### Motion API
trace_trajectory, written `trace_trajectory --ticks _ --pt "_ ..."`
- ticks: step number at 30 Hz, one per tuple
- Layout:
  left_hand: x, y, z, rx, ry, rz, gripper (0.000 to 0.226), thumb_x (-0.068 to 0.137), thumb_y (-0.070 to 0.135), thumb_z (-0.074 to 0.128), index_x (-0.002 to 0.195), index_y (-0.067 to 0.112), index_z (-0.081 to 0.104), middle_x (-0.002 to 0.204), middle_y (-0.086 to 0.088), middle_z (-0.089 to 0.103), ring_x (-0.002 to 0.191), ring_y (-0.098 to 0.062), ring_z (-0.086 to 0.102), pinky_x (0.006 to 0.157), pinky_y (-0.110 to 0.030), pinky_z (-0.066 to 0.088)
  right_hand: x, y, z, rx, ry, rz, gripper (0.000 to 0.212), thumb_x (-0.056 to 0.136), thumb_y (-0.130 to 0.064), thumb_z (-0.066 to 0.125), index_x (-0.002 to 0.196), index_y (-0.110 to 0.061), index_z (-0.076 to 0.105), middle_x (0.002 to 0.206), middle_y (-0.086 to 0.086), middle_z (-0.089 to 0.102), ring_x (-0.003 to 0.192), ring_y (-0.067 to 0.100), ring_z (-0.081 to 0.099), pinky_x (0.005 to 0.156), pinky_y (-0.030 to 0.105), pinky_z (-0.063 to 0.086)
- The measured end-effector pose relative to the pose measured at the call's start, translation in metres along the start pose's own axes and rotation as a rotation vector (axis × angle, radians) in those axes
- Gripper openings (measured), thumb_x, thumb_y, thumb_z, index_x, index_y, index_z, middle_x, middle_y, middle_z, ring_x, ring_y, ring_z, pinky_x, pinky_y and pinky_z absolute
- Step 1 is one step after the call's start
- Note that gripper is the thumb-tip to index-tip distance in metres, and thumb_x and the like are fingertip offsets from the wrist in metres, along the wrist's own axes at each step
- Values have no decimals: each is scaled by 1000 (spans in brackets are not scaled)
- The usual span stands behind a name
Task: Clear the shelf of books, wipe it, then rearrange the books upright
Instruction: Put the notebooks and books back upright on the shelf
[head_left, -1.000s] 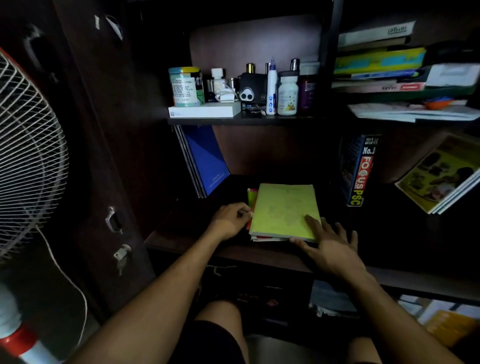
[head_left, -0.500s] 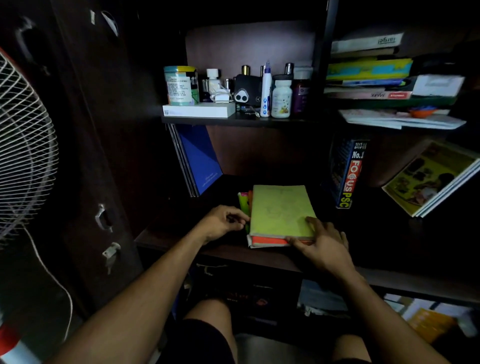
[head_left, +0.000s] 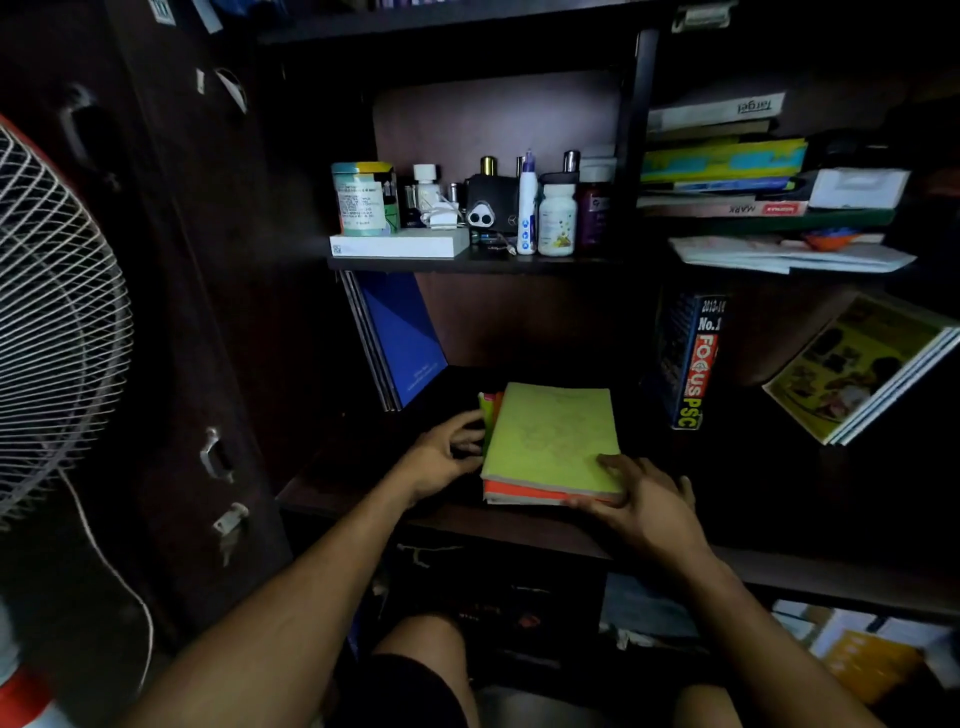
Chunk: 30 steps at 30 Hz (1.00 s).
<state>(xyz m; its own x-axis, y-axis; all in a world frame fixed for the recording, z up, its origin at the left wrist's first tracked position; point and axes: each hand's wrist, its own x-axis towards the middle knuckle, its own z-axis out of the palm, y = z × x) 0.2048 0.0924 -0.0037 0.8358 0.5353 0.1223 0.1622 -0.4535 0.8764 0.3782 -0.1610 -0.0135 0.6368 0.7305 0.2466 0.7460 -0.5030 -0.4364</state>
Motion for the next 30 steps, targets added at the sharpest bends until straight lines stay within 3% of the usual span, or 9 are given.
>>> trace_trajectory --ticks 3,6,9,12,16,19,22,25,30 --pt "-4 5 -6 -218 -5 29 79 90 -4 68 154 22 31 146 0 52 128 -19 58 104 -32 49 0 0 -1 -24 -35 -16 89 63 -94 50 136 -42 45 137 -6 50 131 24 45 116 56 20" --pt "-8 10 -7 -337 28 18 72 93 0 67 153 25 36 147 7 52 120 -18 64 87 -24 55 1 -1 -1 -15 -41 -34 80 70 -88 53 135 -43 45 137 -9 52 133 20 44 115 57 20" --pt "-4 10 -5 -288 116 -81 66 93 1 66 150 24 43 146 -1 51 114 -17 62 74 -22 54 -2 -6 -2 54 20 -37 57 87 -74 52 133 -40 52 135 -9 59 132 18 49 116 57 17" --pt "0 10 -2 -196 172 -163 64 95 12 67 152 24 41 150 -6 46 125 -19 53 95 -33 52 -2 -7 -4 78 -4 -43 67 85 -84 31 131 -40 52 126 -6 66 126 21 54 113 56 22" --pt "0 17 8 -202 228 -201 75 92 17 73 156 19 33 145 -6 49 105 -13 59 69 -22 51 -4 -7 -6 132 40 -38 74 88 -83 22 131 -32 52 122 -2 70 120 28 60 110 57 30" --pt "2 21 11 -218 250 -254 82 87 12 77 155 12 31 127 -9 64 94 -13 64 65 -23 50 -11 -10 -11 226 93 -52 69 90 -81 27 126 -29 54 118 -4 72 114 29 64 107 57 36" --pt "1 27 10 -169 204 -274 59 89 13 75 143 7 50 108 -9 72 84 -10 66 71 -31 54 -15 -11 -14 300 119 -34 64 92 -74 36 129 -25 54 121 1 71 116 32 62 106 57 39" --pt "-5 30 8 -198 174 -253 49 89 22 76 131 7 58 111 -8 72 88 -8 66 65 -22 52 -15 -10 -19 418 153 -7 58 94 -67 43 128 -22 57 116 2 71 113 33 64 99 51 46" --pt "-5 33 5 -220 126 -301 22 93 28 72 106 12 66 98 -1 71 81 -10 66 60 -17 54 -14 -5 -24 555 114 -3 43 91 -64 49 114 -31 65 95 -9 73 89 7 69 80 42 56"
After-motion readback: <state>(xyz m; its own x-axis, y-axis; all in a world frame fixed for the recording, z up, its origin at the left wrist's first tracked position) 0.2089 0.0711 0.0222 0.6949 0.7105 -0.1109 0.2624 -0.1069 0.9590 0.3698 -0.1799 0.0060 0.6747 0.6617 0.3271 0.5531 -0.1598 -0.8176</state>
